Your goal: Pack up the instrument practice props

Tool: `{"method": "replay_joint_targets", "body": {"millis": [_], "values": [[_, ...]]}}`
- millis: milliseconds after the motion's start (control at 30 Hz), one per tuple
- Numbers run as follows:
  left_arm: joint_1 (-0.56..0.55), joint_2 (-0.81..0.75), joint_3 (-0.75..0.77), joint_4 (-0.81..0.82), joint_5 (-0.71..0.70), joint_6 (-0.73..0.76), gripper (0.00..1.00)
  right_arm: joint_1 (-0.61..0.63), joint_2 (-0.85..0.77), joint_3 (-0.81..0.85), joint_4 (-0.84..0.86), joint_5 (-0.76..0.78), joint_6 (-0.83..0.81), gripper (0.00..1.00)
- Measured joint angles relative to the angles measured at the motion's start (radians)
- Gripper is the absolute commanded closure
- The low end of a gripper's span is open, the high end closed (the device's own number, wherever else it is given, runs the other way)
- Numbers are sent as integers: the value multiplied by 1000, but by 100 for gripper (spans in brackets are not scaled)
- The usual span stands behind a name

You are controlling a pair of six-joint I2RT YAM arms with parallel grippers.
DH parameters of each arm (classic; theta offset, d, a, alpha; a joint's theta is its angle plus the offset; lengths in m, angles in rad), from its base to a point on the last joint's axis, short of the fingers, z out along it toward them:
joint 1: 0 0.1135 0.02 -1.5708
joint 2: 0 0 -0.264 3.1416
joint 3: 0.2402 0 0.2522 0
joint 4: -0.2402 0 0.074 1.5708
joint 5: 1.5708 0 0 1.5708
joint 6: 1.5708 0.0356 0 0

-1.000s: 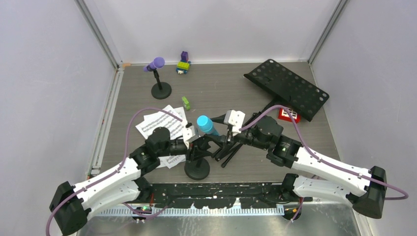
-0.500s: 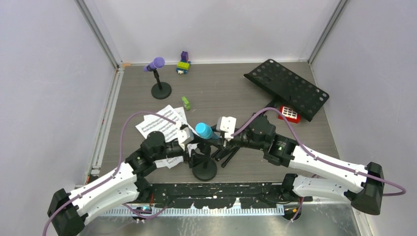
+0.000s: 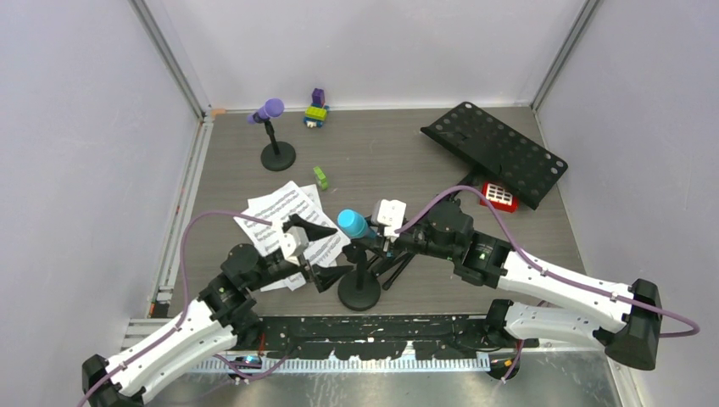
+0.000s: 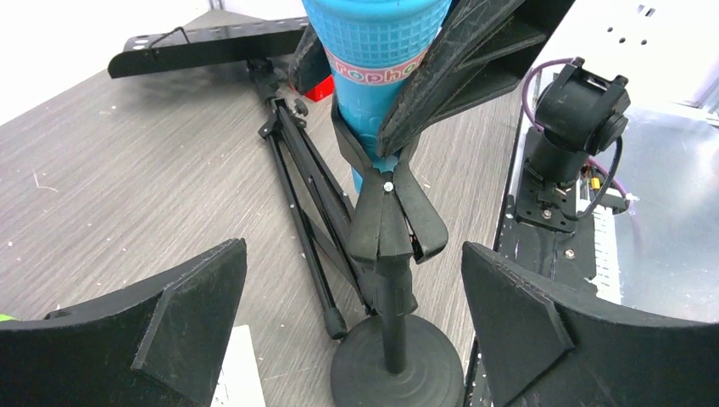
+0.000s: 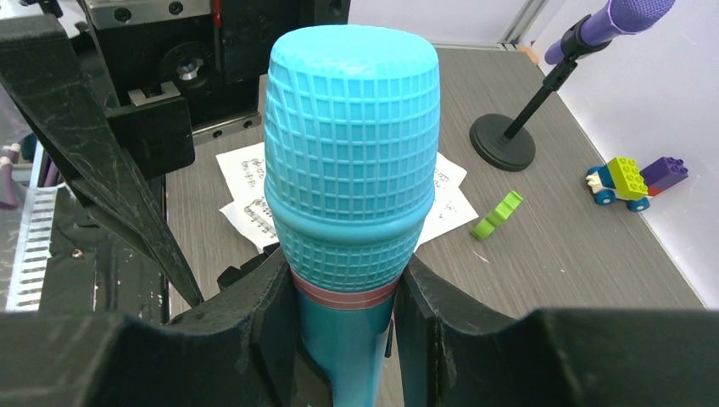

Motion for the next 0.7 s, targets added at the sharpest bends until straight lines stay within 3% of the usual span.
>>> {"method": "replay_joint_targets", "body": {"millis": [433,600,700], "values": [[0,145,-1,48,5,-7,0,8,29,0,25,23,24,99],[0,152,0,98,5,-9,9,8,29,0,24,24,22,99],[0,167,0,107,9,-13,26,10,29,0,24,24,21,99]]}}
